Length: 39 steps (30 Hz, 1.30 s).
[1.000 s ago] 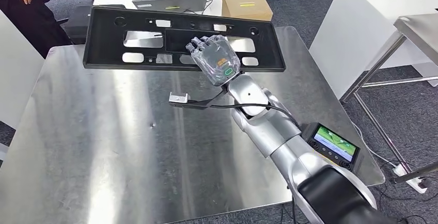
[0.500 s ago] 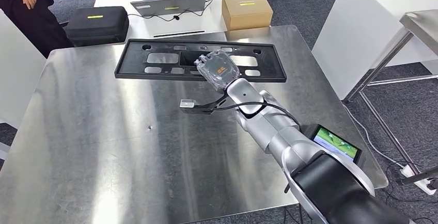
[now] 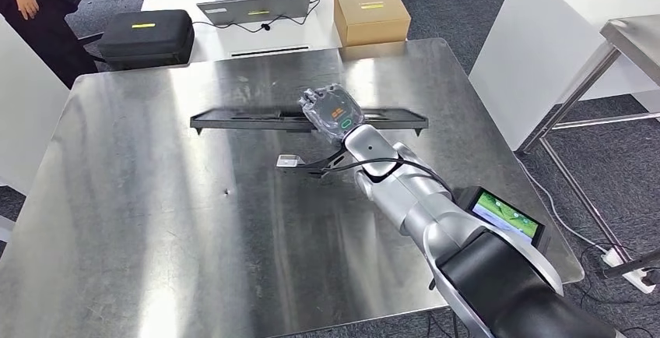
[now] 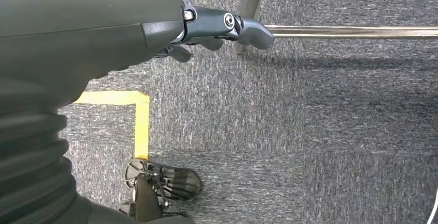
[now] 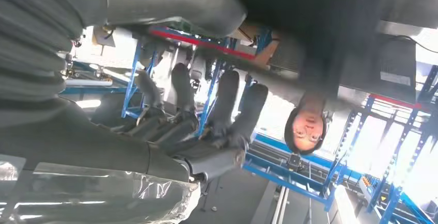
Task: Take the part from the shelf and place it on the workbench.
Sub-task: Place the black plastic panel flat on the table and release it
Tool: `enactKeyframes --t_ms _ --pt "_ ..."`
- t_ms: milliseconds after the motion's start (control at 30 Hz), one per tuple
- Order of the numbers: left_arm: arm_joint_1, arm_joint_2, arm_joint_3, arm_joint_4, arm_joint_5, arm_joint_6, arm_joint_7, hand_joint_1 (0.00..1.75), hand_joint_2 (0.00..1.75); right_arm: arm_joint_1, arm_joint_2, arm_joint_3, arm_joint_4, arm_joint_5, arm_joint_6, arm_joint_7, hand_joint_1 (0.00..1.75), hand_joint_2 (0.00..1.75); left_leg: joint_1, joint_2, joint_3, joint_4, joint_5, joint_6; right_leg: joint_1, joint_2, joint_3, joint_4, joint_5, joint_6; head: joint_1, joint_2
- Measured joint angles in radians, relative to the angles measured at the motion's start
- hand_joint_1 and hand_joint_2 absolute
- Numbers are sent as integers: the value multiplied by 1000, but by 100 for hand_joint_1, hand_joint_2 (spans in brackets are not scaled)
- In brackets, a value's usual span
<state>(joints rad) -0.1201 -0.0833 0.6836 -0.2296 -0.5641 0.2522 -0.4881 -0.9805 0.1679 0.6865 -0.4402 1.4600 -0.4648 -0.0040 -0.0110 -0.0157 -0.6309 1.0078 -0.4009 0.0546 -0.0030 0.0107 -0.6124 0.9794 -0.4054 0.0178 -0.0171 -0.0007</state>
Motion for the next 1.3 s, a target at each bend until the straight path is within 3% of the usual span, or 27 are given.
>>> enactKeyframes --t_ms 1067,1200,1300 --pt "7 12 0 0 11 6 -9 0 175 0 5 -5 32 14 -21 8 0 0 -2 0 0 0 0 0 -3 0 0 0 0 0 0 0" --pt "7 13 0 0 11 14 -9 0 0 0 7 -12 35 -7 -22 9 0 0 -2 0 0 0 0 0 -3 0 0 0 0 0 0 0" --pt "7 14 0 0 11 19 -9 0 0 1 8 -25 37 -23 -27 9 0 0 -2 0 0 0 0 0 -3 0 0 0 0 0 0 0"
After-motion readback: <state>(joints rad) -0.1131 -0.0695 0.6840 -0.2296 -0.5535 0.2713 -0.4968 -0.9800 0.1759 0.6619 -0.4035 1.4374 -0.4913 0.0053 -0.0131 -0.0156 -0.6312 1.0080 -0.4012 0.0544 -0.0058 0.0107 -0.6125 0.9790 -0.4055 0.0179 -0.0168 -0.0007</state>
